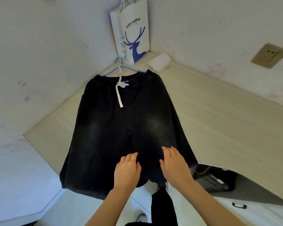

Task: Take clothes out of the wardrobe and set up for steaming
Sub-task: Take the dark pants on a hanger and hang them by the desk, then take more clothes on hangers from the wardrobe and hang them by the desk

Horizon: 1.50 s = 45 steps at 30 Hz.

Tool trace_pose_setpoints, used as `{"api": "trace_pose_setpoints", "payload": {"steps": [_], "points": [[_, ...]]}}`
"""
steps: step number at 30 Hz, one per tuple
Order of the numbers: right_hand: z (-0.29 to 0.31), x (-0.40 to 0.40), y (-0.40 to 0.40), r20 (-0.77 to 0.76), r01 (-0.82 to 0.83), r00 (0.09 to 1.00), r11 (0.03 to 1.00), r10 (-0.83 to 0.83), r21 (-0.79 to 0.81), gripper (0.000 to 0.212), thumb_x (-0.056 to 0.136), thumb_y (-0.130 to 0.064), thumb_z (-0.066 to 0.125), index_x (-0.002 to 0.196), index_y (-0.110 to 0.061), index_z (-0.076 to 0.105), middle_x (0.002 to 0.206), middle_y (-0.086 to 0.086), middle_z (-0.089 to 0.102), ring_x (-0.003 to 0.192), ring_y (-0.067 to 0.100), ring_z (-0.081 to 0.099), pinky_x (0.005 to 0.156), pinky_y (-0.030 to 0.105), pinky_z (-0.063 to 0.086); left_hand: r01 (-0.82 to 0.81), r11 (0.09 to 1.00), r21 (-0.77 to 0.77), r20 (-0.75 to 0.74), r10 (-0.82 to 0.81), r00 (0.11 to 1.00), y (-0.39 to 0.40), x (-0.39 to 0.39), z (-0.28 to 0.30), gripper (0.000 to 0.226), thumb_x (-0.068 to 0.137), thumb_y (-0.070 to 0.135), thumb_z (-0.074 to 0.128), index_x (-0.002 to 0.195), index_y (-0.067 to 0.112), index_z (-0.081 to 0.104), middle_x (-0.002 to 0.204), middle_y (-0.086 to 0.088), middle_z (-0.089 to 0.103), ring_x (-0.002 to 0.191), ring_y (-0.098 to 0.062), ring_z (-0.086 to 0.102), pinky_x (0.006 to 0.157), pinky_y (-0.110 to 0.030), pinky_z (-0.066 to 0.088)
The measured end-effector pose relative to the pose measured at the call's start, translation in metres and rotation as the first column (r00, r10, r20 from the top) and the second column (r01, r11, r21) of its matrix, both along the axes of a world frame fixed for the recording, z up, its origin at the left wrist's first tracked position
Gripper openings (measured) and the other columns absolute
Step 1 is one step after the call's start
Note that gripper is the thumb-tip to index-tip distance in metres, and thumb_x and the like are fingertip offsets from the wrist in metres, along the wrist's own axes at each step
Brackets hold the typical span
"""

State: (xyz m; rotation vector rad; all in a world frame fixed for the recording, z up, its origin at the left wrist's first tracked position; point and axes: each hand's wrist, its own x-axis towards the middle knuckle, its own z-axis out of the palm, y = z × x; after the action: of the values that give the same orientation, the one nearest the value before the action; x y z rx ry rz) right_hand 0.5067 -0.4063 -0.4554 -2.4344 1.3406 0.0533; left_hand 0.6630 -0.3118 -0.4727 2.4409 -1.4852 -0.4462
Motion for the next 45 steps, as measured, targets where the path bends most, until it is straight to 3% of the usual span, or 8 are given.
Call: {"api": "trace_pose_setpoints", "payload": {"steps": [4, 8, 10, 13, 19, 27, 35, 45], "points": [[0.013, -0.024, 0.050, 0.026, 0.118, 0.993, 0.993, -0.118, 0.024, 0.050, 0.097, -0.030, 0.046, 0.142, -0.009, 0.039, 0.142, 0.007, 0.047, 0.138, 0.027, 0.035, 0.111, 0.037, 0.033, 0.151, 0.985, -0.080, -0.019, -0.153, 0.988, 0.031, -0.013, 0.020, 0.041, 0.097, 0.028, 0.049, 0.136, 0.017, 0.052, 0.113, 0.003, 0.067, 0.109, -0.015, 0.059, 0.084, -0.030, 0.051], [0.026, -0.053, 0.096, 0.055, 0.230, 0.972, 0.973, -0.229, -0.010, 0.047, 0.094, -0.029, 0.051, 0.136, -0.009, 0.047, 0.134, 0.007, 0.055, 0.129, 0.027, 0.046, 0.107, 0.039, 0.039, 0.301, 0.941, -0.152, 0.036, -0.299, 0.954, 0.053, -0.036, 0.041, 0.034, 0.084, 0.020, 0.070, 0.118, 0.013, 0.067, 0.089, 0.001, 0.070, 0.082, -0.018, 0.067, 0.065, -0.032, 0.056], [0.035, -0.068, 0.118, 0.069, 0.297, 0.954, 0.953, -0.293, -0.055, 0.046, 0.093, -0.029, 0.056, 0.134, -0.011, 0.050, 0.132, 0.006, 0.057, 0.128, 0.027, 0.048, 0.107, 0.038, 0.037, 0.399, 0.899, -0.181, 0.114, -0.384, 0.916, 0.060, -0.050, 0.042, 0.035, 0.078, 0.020, 0.076, 0.112, 0.014, 0.069, 0.084, 0.004, 0.070, 0.083, -0.018, 0.067, 0.068, -0.033, 0.057], [0.044, -0.094, 0.149, 0.059, 0.374, 0.927, 0.925, -0.370, -0.073, 0.049, 0.096, -0.033, 0.051, 0.140, -0.013, 0.044, 0.141, 0.003, 0.049, 0.136, 0.025, 0.039, 0.112, 0.035, 0.028, 0.521, 0.833, -0.188, 0.172, -0.494, 0.852, 0.068, -0.073, 0.041, 0.036, 0.078, 0.023, 0.075, 0.113, 0.015, 0.068, 0.087, 0.005, 0.070, 0.093, -0.019, 0.065, 0.078, -0.035, 0.056], [0.044, -0.162, 0.220, 0.010, 0.541, 0.838, 0.828, -0.546, -0.150, 0.047, 0.079, -0.033, 0.074, 0.119, -0.012, 0.062, 0.116, 0.003, 0.066, 0.114, 0.025, 0.061, 0.094, 0.035, 0.049, 0.726, 0.640, -0.250, 0.183, -0.705, 0.685, 0.090, -0.143, 0.048, 0.036, 0.079, 0.019, 0.073, 0.115, 0.015, 0.066, 0.093, 0.007, 0.068, 0.095, -0.015, 0.062, 0.080, -0.031, 0.053], [0.044, -0.266, 0.350, -0.032, 0.731, 0.655, 0.644, -0.755, -0.227, 0.050, 0.075, -0.036, 0.077, 0.116, -0.012, 0.064, 0.114, 0.002, 0.068, 0.111, 0.024, 0.063, 0.092, 0.034, 0.051, 0.903, 0.345, -0.254, 0.165, -0.905, 0.392, 0.165, -0.271, 0.051, 0.042, 0.084, 0.021, 0.069, 0.124, 0.013, 0.062, 0.122, 0.001, 0.065, 0.114, -0.018, 0.060, 0.095, -0.031, 0.050], [0.032, -0.360, 0.501, -0.003, 0.869, 0.448, 0.437, -0.894, -0.233, 0.049, 0.077, -0.033, 0.074, 0.119, -0.011, 0.063, 0.118, 0.004, 0.066, 0.116, 0.025, 0.060, 0.096, 0.036, 0.050, 0.977, 0.070, -0.202, 0.102, -0.991, 0.092, 0.292, -0.388, 0.038, 0.044, 0.089, 0.027, 0.061, 0.132, 0.018, 0.056, 0.133, 0.005, 0.059, 0.120, -0.011, 0.055, 0.098, -0.026, 0.046], [0.034, -0.437, 0.643, -0.032, 0.956, 0.159, 0.162, -0.987, -0.245, 0.052, 0.084, -0.034, 0.067, 0.130, -0.011, 0.056, 0.133, 0.007, 0.058, 0.132, 0.029, 0.046, 0.107, 0.038, 0.035, 0.969, -0.168, -0.180, 0.112, -0.982, -0.149, 0.404, -0.506, 0.041, 0.047, 0.085, 0.026, 0.063, 0.131, 0.018, 0.057, 0.134, 0.003, 0.059, 0.124, -0.017, 0.055, 0.097, -0.030, 0.049]]}}
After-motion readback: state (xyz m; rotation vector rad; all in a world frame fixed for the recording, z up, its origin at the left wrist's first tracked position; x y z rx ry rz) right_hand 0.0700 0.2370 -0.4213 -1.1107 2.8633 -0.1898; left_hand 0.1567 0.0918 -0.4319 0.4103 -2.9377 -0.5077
